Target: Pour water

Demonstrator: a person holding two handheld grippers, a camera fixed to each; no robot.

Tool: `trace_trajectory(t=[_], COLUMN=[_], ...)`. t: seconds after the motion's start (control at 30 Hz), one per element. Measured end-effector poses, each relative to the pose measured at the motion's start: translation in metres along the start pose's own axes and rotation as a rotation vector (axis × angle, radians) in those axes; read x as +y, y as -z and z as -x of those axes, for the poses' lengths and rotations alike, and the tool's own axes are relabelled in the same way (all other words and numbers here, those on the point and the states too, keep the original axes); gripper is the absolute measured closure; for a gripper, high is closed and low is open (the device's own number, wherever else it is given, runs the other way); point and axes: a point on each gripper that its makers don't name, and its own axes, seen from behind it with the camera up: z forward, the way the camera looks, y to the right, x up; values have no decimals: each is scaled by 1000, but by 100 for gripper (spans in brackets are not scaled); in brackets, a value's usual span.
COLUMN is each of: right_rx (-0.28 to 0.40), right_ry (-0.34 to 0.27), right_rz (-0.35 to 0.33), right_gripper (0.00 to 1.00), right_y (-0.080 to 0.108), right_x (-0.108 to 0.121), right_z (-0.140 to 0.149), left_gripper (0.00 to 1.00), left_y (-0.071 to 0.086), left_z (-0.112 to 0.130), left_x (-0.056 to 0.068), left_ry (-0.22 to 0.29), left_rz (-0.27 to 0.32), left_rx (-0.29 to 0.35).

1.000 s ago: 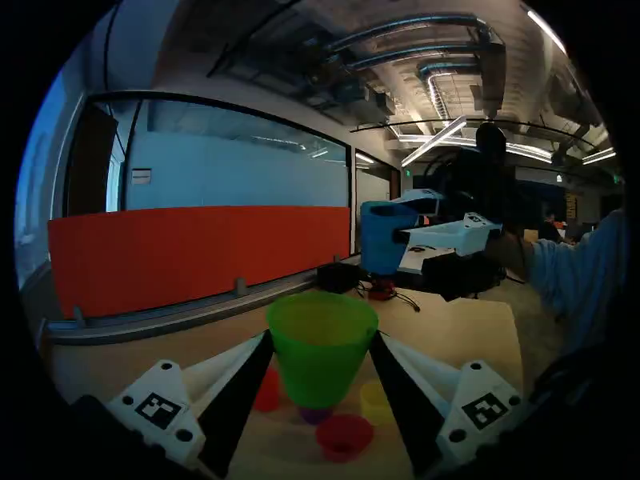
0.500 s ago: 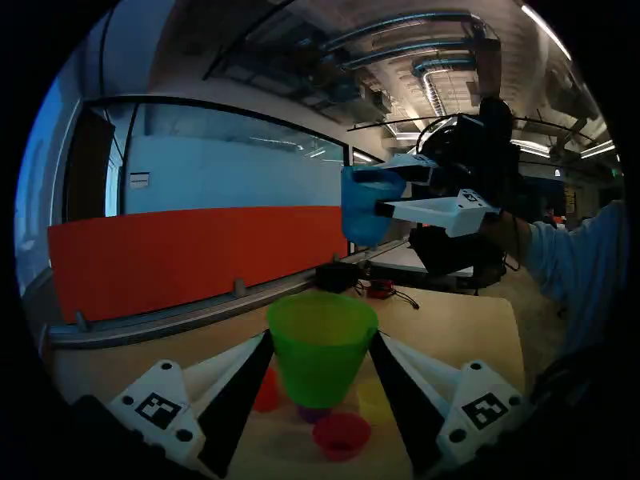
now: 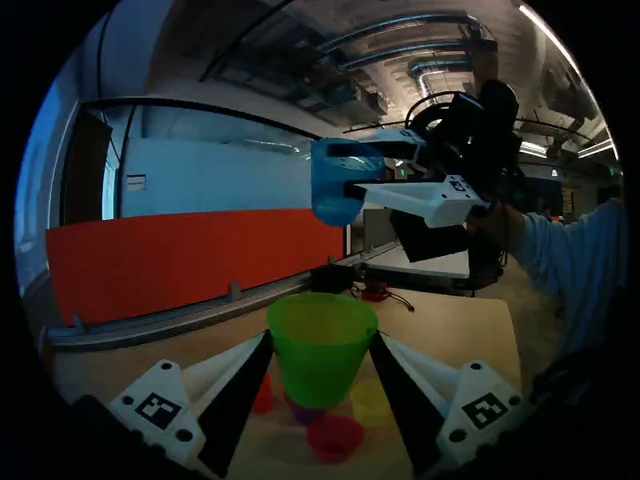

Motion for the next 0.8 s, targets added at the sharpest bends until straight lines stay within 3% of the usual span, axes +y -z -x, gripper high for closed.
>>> trace_trajectory(t=[0.8], right_rx=[-6], right_ry=[277], right_rz=[30], right_gripper=[9], right_y=[-32], right_x=[15], right_z=[-19], left_gripper=[15], left_y=[-3], left_z=[-1], left_x=[6], left_ry=[8], left_rz=[20], left_rx=[0])
